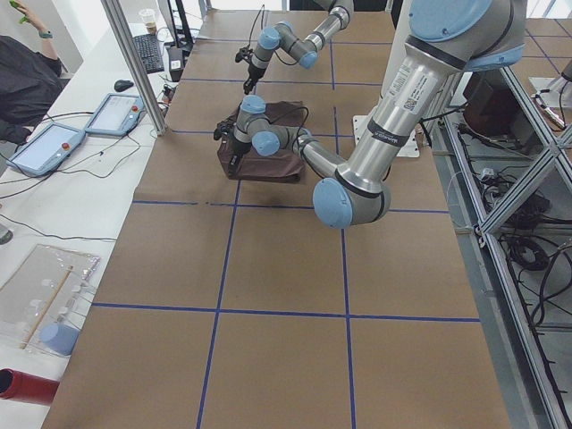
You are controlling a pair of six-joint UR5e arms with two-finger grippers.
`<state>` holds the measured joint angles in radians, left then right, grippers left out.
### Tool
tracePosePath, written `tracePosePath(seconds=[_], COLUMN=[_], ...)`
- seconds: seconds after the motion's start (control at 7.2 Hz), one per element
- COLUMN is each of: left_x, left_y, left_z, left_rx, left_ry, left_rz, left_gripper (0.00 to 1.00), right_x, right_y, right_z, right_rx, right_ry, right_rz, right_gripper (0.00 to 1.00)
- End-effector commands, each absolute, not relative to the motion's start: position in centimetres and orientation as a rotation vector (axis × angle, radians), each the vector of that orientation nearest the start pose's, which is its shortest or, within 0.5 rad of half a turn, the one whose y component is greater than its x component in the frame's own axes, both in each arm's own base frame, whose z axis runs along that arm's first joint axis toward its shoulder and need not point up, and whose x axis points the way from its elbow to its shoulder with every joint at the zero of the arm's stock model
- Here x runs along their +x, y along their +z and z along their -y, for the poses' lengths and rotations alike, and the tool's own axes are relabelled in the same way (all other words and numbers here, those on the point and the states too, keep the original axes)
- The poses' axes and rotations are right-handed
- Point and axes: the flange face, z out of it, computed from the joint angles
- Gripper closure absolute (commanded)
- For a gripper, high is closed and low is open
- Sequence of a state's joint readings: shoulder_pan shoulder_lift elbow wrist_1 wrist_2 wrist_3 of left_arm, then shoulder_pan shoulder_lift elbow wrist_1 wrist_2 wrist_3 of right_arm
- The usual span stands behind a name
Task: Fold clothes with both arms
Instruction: 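Raise the right gripper away while the left gripper moves to the folded edge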
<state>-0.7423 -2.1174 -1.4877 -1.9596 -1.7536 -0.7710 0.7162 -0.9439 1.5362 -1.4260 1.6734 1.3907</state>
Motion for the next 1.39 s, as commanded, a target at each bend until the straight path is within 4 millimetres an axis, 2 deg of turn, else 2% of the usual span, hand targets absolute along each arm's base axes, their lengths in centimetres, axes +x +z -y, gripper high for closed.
tracePosePath(seconds=[0.0,0.14,0.28,0.42,0.56,0.69,0.97,1.25], left_x=[40.4,37.9,36.7,37.3,38.9,41.7,43.8,44.8], left_y=[34.9,36.4,38.4,40.5,40.6,40.4,39.0,39.1], left_z=[51.4,47.7,44.3,40.9,38.9,36.6,34.9,34.3], left_rx=[0.446,0.421,0.407,0.366,0.302,0.265,0.212,0.204], left_ry=[0.170,0.130,0.074,0.010,-0.053,-0.106,-0.161,-0.157], left_rz=[-0.813,-0.851,-0.925,-1.015,-1.057,-1.069,-1.106,-1.102], left_gripper=[0.00,0.00,0.10,0.37,0.45,0.46,0.48,0.49], right_x=[-42.1,-42.0,-41.9,-41.9,-41.9,-41.8,-41.8,-41.7], right_y=[28.7,28.7,28.8,28.8,28.9,28.9,29.2,29.1], right_z=[56.3,56.2,56.1,56.2,56.2,56.2,56.2,56.1], right_rx=[0.205,0.209,0.210,0.210,0.211,0.212,0.209,0.211], right_ry=[0.409,0.410,0.411,0.411,0.411,0.413,0.413,0.413], right_rz=[0.771,0.772,0.770,0.770,0.769,0.769,0.765,0.768], right_gripper=[0.00,0.00,0.00,0.00,0.00,0.00,0.00,0.00])
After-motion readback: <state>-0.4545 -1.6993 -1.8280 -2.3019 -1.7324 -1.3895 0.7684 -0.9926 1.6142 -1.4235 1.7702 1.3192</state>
